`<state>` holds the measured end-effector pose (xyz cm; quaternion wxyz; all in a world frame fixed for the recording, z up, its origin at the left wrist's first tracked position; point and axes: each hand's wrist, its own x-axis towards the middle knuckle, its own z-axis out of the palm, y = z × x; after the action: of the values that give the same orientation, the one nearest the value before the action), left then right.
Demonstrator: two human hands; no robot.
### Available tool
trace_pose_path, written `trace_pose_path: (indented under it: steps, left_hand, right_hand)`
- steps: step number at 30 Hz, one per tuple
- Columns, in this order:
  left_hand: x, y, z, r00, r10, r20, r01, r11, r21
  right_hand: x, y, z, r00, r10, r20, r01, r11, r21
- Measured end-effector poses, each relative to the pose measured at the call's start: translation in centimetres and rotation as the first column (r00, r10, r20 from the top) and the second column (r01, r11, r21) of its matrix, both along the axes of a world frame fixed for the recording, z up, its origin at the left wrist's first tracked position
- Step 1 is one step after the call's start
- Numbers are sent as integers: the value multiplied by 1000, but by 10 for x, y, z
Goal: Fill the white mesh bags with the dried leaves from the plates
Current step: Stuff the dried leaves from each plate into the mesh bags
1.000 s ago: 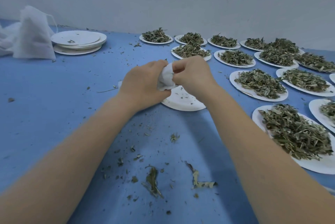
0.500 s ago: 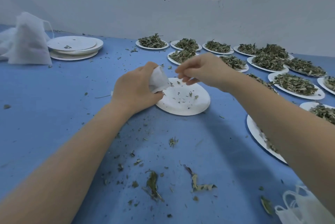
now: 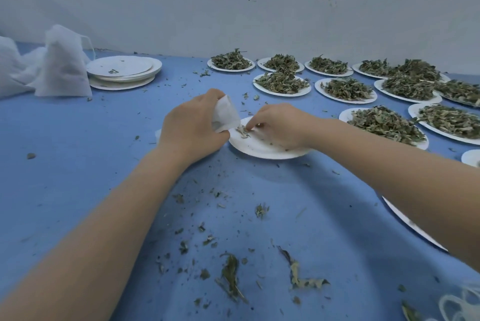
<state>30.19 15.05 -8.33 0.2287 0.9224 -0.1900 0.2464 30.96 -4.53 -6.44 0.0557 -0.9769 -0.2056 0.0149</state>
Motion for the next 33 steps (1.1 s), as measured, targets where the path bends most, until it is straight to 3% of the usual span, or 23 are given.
trace_pose_path:
  steps: [7,14,21,26,29,31,33]
  left_hand:
    - [-1,-2,-1,1000,-8,22,7,999,43]
    - [-1,-3,-2,1000,-10,12,9,998,54]
    - [-1,-2,-3,999,-31,28,29,998,57]
    - [0,-3,-3,999,-24,21,22,997,71]
    - [0,-3,-4,999,-27,21,25,996,83]
    - [0,-3,-4,999,-32,21,30,995,97]
    - [-1,-4,-4,999,-34,13,33,994,104]
  right_hand:
    - [-2,4,4,999,16,48,-18,998,59]
    - [-19,-4,6,985,169,29,-162,972,-169]
    - [-16,-16,17,999,-34,3,34,995,-94]
    - [-27,-13,11,999,-38,-23,33,984,-175]
    - [-39,-16,15,996,-77,-34,72,990,-123]
    - [-42,-20,19,989,-143,-37,139,985,-106]
    - [-42,-21,21,966,-254,-54,241,953,-185]
